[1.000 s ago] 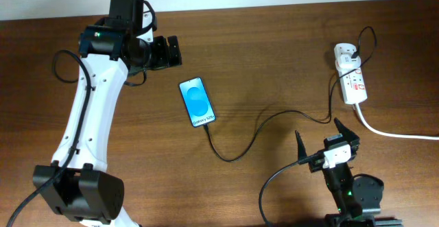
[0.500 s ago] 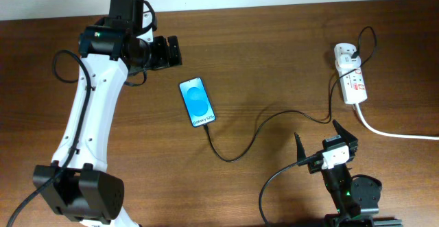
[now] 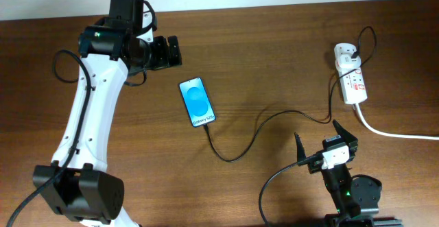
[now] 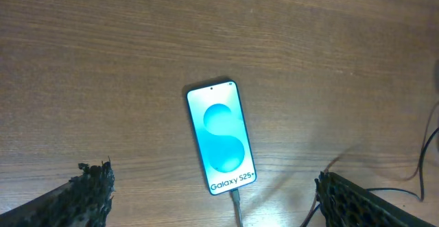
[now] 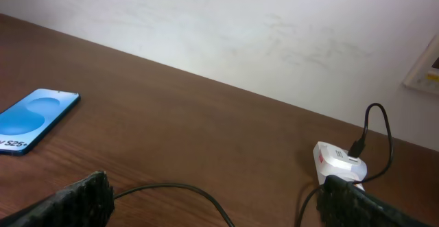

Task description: Plug charger to phone and switch on socket

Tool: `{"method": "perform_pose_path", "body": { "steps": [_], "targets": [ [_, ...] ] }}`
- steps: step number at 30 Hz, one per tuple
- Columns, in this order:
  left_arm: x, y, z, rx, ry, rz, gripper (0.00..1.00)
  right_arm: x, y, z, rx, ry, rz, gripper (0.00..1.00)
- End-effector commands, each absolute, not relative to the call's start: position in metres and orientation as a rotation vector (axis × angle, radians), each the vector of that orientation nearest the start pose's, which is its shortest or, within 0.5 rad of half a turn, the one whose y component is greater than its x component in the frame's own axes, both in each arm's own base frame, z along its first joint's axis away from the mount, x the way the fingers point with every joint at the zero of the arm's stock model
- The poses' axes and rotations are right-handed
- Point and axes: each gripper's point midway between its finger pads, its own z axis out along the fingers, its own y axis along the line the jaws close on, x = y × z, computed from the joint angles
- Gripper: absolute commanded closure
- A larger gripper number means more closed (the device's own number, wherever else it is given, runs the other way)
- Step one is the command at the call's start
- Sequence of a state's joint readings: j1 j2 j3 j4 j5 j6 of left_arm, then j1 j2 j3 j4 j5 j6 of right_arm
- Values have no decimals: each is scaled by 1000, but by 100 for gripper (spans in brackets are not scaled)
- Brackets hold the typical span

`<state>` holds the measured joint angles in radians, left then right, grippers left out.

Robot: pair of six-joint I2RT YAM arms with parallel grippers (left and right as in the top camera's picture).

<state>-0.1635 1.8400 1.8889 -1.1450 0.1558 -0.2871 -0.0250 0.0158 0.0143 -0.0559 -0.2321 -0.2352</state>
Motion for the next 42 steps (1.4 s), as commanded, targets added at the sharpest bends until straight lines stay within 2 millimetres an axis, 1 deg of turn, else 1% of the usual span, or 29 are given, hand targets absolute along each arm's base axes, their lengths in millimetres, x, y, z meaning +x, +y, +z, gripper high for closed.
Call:
{"method": "perform_pose_path", "body": {
  "steps": [1,7,9,12,14,17,20,24,26,28,32,36,42],
  "targets": [
    [433,-96,229,-113,2675,-340,1,243,34,161,-343,1590,-9,1],
    [433,-96,229,-113,2676,-340,1,243,34,161,-343,1590,-10,1],
    [434,-92,230,-120,2668,-308,1,243,34,161,-343,1590,-10,1],
    [432,-82,243,-135,2627,-243,1,243,34,161,-343,1590,-10,1],
    [426,-78,269,-135,2558,-233,1,243,34,161,-343,1590,-10,1],
    [418,-74,301,-132,2466,-237,1,243,34,161,-343,1590,-10,1],
    [403,-72,337,-67,2353,-237,1,243,34,161,-343,1590,-9,1],
    [382,-68,363,-31,2227,-242,1,243,34,161,-343,1590,-10,1],
    [371,-66,367,-28,2162,-251,1,243,34,161,-343,1590,-10,1],
    [359,-62,364,-35,2103,-245,1,243,34,161,-343,1590,-9,1],
    [340,-53,343,-50,2004,-239,1,243,34,161,-343,1590,-10,1],
    [318,-41,307,-75,1885,-225,1,243,34,161,-343,1590,-10,1],
    [289,-35,257,-80,1729,-232,1,243,34,161,-343,1590,-9,1]
  ]
}}
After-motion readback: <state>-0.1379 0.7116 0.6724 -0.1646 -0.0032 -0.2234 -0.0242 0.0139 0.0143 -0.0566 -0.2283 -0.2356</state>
